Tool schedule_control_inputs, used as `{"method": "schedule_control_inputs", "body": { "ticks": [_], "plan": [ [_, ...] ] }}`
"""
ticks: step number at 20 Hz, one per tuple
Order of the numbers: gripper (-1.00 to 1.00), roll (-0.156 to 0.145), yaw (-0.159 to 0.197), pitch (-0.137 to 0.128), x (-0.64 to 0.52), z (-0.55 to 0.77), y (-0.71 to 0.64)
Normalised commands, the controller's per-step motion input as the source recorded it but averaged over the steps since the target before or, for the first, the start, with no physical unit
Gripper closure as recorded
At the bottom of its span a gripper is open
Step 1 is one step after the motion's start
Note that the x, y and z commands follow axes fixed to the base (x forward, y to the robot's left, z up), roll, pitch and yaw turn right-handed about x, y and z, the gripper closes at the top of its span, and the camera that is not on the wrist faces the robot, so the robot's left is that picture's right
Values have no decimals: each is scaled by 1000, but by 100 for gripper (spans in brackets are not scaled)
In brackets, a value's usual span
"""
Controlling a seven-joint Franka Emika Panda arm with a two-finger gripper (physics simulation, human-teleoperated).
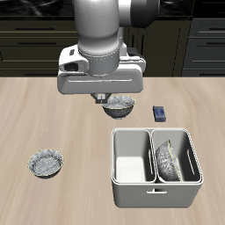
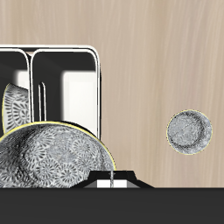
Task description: Place the largest bowl in the left side of the drainer and place the smallest bowl in the right side
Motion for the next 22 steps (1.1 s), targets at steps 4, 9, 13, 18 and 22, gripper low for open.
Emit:
{"method": "schedule_control_inputs", "body": {
  "ticks": [4,9,13,18,22],
  "plan": [
    [100,-15,6,20,100,-99,69],
    [100,3,16,14,37,-130,59],
    [100,-16,20,29,89,-231,41],
    [100,-13,-3,25,65,-160,-23],
    [100,3,15,20,29,-138,47]
  ]
}}
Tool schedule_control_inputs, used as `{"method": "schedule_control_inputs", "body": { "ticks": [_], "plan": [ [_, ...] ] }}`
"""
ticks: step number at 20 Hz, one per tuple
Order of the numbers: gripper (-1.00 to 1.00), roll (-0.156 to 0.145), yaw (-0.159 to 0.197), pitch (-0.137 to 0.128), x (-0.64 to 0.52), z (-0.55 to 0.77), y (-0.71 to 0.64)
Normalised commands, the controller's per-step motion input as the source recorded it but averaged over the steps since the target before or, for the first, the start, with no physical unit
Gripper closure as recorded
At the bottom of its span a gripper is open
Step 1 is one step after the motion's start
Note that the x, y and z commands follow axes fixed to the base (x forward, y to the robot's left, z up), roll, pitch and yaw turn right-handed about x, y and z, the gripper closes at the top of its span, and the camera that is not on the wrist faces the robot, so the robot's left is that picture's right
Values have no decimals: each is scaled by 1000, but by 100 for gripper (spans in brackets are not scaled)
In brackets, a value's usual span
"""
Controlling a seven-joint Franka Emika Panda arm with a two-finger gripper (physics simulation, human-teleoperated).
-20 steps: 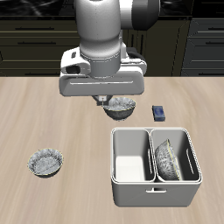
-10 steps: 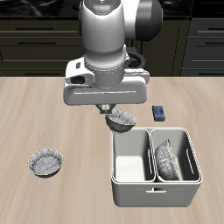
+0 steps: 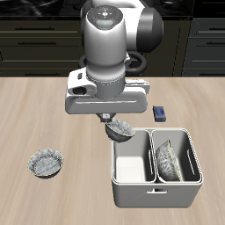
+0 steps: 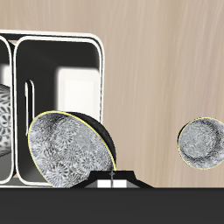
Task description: Place the largest bowl in the left side of the drainer and place the smallest bowl in the right side
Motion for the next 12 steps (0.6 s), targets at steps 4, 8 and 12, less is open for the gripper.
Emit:
{"method": "schedule_control_inputs", "body": {
  "ticks": [4,8,12],
  "plan": [
    [100,13,19,15,15,-94,176],
    [100,-10,31,20,55,-96,31],
    [-100,-54,7,51,14,-76,11]
  ]
}}
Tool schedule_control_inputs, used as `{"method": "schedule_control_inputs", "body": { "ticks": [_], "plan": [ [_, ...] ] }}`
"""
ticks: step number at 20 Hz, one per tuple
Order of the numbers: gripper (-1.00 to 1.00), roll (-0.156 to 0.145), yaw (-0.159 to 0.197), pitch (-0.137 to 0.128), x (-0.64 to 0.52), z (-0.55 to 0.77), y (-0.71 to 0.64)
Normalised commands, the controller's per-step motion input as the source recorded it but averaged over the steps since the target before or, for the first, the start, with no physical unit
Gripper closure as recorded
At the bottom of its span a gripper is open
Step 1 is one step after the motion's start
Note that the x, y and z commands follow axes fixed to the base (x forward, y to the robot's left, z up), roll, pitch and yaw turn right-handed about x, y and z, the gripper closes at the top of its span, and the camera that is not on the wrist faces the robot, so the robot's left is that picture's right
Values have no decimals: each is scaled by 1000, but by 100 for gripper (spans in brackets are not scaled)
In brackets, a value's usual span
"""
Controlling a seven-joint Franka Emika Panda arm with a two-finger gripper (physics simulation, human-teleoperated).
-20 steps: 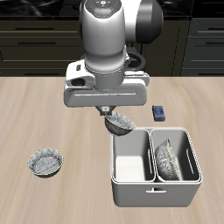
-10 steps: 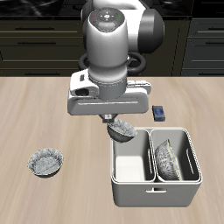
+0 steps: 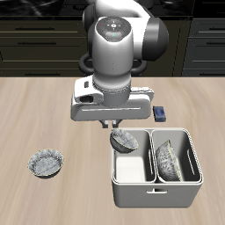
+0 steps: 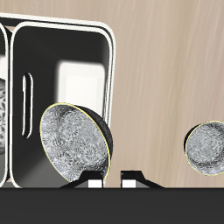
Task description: Place the largest bowl in the left side of the drainer and place the smallest bowl in the right side
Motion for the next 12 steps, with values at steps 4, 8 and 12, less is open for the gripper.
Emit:
{"method": "schedule_control_inputs", "body": {
  "ticks": [4,8,12],
  "plan": [
    [-100,4,6,-7,-23,61,52],
    [-100,15,14,-8,18,28,52],
    [-100,27,2,-26,-119,198,180]
  ]
}}
